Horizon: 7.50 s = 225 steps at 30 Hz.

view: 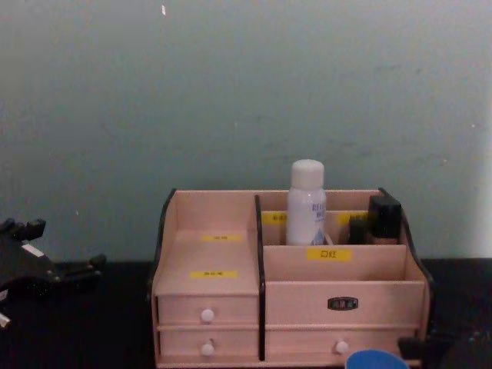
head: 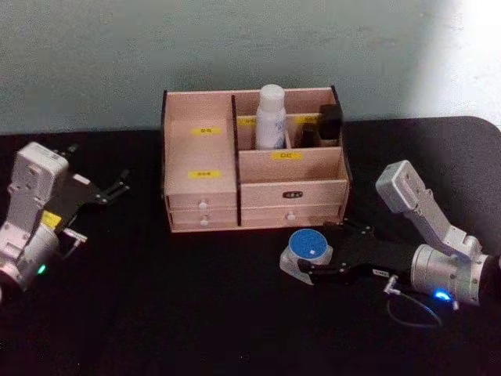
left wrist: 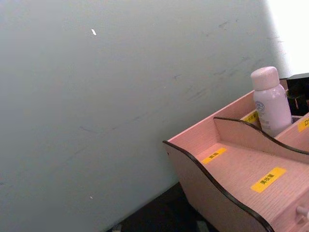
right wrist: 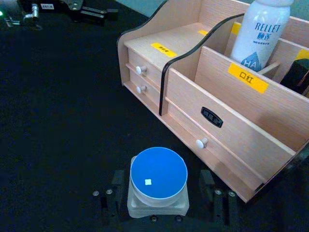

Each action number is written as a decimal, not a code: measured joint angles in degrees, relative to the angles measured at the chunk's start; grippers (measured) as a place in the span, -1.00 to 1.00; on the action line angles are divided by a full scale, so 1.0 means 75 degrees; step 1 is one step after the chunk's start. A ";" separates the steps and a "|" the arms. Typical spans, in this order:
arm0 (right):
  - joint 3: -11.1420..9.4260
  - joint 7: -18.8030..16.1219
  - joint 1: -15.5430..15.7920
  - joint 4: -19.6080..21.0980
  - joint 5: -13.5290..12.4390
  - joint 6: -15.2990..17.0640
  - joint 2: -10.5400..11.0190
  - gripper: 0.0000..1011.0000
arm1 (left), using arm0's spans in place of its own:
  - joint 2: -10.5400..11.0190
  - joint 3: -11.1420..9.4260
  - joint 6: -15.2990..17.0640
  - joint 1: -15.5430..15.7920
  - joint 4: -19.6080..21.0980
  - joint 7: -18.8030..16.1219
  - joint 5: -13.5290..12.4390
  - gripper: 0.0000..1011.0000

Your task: Pick up the facial cleanser and watermelon frost from the table and place them into the tiered storage box.

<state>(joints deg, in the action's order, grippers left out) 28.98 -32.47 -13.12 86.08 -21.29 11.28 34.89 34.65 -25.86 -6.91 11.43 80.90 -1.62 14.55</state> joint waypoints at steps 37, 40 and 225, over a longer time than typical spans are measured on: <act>-0.0014 -0.0026 0.0005 0.0004 -0.0026 -0.0004 0.0005 0.35 | 0.0000 0.0000 0.0000 0.0000 0.0000 0.0000 0.0000 0.98; -0.0049 -0.0031 0.0015 0.0007 -0.0090 0.0000 -0.0010 0.35 | 0.0000 0.0000 0.0000 0.0000 0.0000 0.0000 0.0000 0.98; -0.1543 0.2476 -0.2127 -0.1984 -0.0232 -0.1235 -0.2545 0.98 | 0.0000 0.0000 0.0000 0.0000 0.0000 0.0000 0.0000 0.98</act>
<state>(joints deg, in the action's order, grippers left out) 17.41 -13.90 -29.08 71.20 -23.04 2.02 15.80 34.65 -25.86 -6.91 11.43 80.90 -1.62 14.55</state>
